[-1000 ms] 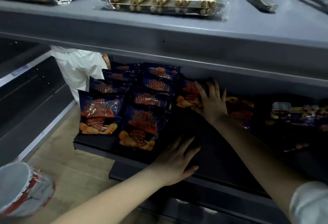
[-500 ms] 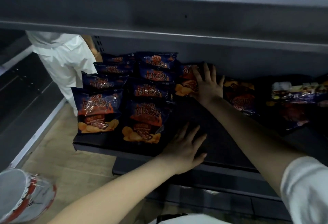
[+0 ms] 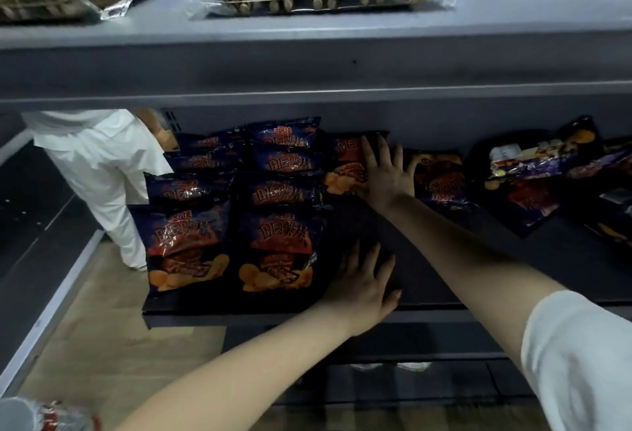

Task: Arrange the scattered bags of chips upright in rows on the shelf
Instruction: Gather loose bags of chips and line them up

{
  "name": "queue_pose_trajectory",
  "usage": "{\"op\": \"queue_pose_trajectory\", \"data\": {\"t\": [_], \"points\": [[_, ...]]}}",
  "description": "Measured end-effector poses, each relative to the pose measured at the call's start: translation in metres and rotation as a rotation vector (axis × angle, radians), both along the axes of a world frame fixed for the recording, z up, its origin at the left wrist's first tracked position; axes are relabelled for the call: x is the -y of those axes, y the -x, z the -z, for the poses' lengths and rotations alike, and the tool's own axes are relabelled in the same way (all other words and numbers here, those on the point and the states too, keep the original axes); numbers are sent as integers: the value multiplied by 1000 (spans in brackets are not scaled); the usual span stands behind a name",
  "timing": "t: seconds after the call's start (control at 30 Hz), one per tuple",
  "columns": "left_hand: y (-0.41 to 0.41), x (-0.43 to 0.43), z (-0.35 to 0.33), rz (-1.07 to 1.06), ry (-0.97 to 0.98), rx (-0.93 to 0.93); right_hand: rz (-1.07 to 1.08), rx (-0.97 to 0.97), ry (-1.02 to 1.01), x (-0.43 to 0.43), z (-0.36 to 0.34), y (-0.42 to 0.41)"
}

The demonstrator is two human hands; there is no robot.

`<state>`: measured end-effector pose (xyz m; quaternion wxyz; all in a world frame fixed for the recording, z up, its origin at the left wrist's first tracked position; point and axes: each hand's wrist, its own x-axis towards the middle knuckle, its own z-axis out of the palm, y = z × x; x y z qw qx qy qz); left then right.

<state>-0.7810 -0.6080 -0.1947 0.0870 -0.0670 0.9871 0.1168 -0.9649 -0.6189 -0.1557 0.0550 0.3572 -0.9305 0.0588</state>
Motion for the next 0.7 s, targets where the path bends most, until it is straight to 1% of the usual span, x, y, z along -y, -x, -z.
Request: {"op": "queue_pose_trajectory", "data": {"t": [0.2, 0.47, 0.57, 0.63, 0.7], "points": [[6, 2, -3, 1, 15, 1, -15, -13, 52, -22, -5, -3], [41, 3, -24, -5, 131, -250, 32, -30, 146, -81, -14, 14], [60, -1, -32, 15, 177, -300, 33, 72, 78, -109, -8, 24], [70, -6, -32, -1, 125, -295, 23, 176, -43, -129, 1, 26], [76, -11, -28, -32, 60, -288, 17, 197, -98, -143, 9, 25]]}}
